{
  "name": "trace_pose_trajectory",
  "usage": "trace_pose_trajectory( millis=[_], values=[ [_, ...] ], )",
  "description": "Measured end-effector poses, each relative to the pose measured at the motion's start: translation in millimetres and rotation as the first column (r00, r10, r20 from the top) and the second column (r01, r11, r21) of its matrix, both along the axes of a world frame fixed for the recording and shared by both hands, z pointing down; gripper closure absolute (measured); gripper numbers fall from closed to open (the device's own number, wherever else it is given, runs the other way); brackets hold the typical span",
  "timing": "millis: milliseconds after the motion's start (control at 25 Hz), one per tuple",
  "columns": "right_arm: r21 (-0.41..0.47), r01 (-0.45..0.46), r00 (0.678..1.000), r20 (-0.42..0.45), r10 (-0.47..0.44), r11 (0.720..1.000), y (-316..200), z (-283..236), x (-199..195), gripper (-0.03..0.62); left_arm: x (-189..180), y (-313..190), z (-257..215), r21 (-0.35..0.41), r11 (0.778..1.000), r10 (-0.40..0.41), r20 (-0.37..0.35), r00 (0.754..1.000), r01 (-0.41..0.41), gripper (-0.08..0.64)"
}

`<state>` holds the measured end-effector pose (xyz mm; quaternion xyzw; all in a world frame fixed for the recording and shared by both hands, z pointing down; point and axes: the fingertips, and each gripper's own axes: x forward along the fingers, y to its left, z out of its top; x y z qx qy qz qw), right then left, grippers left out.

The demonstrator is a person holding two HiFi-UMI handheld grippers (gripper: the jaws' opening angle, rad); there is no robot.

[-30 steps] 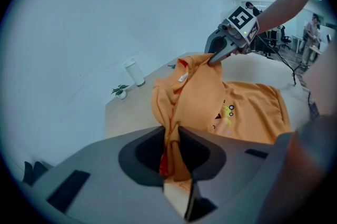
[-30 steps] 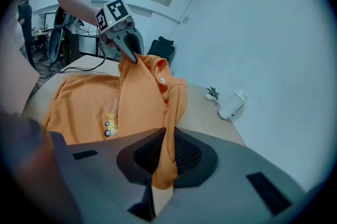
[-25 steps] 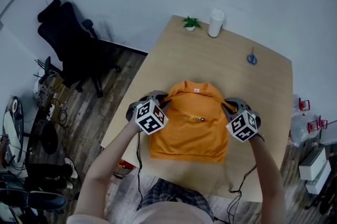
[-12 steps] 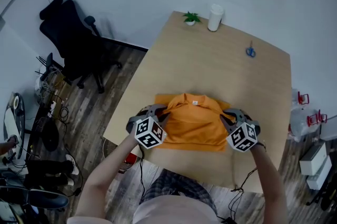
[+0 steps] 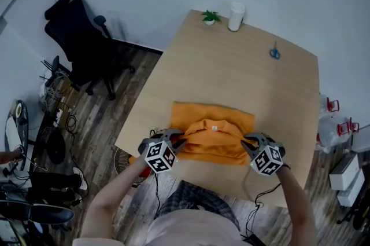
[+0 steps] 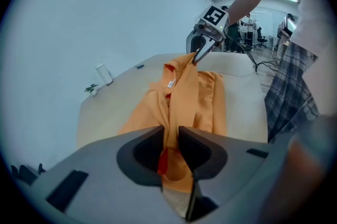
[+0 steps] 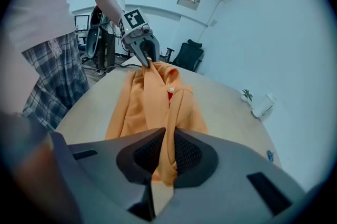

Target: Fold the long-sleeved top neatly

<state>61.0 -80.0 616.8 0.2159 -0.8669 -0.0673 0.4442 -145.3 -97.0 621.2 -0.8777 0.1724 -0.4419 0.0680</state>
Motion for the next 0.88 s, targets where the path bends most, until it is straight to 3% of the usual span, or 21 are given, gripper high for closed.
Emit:
trace_pose_trajectory(
  millis=[240,440,680,880],
  values=[
    [-0.117,0.026,1.0,-0.004,-0.027,0.993,27,20,-2,0.537,-2,19,14,-0.1,0.995,0.023,0.009,1.0,-0.022,0.449],
    [-0.249,0.04,0.997,-0.048,-0.053,0.968,51,46,-1,0.465,-5,30,27,-0.193,0.981,0.007,0.036,0.999,0.0,0.377],
    [-0.333,0.073,0.991,-0.082,-0.106,0.94,83,63,1,0.456,-12,44,31,-0.215,0.977,0.002,0.046,0.999,0.008,0.371],
    [-0.319,0.029,0.997,-0.054,-0.049,0.947,81,57,0,0.456,-13,44,25,-0.194,0.981,-0.018,0.031,0.999,0.024,0.371]
  ],
)
